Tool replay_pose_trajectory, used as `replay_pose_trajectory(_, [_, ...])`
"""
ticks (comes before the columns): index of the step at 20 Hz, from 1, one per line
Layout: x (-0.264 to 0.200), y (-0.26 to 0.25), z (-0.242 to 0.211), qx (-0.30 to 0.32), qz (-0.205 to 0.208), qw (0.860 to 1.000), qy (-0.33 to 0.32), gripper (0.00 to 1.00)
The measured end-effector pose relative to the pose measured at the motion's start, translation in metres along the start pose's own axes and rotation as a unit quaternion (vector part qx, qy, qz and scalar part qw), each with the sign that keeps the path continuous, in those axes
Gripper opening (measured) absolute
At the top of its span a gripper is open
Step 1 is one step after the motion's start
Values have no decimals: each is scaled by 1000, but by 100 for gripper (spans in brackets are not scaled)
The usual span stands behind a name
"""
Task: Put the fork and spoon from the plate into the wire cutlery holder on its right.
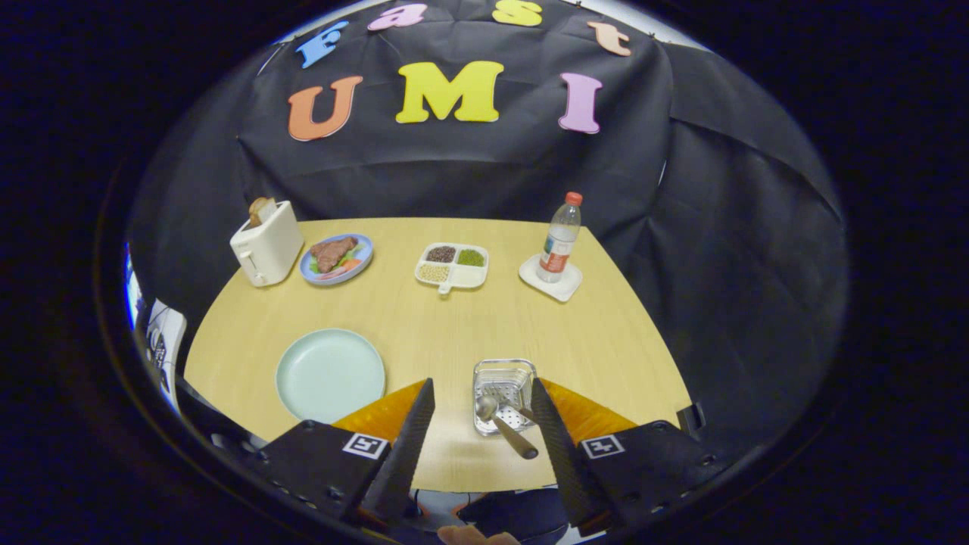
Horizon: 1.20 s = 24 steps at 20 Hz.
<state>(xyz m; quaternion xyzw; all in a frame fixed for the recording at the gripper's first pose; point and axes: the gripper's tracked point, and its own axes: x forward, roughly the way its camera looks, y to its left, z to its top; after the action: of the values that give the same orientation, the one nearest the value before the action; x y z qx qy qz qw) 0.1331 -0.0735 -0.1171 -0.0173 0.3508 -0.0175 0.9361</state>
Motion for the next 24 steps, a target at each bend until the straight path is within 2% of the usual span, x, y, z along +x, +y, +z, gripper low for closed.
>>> replay_pose_trajectory(2, [-5, 5, 0, 4, -16, 999, -36, 80])
replay_pose_trajectory(3, [-9, 13, 5, 15, -14, 998, -64, 93])
replay_pose_trajectory(5, [-19, 23, 8, 44, -8, 993, -106, 96])
replay_pose_trajectory(8, [-35, 34, 12, 76, 2, 983, -164, 96])
replay_pose_trajectory(12, [-70, 55, 6, 69, 24, 970, -230, 96])
replay_pose_trajectory(16, [-111, 66, -6, 67, 11, 952, -299, 96])
replay_pose_trajectory(24, [-158, 110, -64, 21, 45, 941, -334, 96])
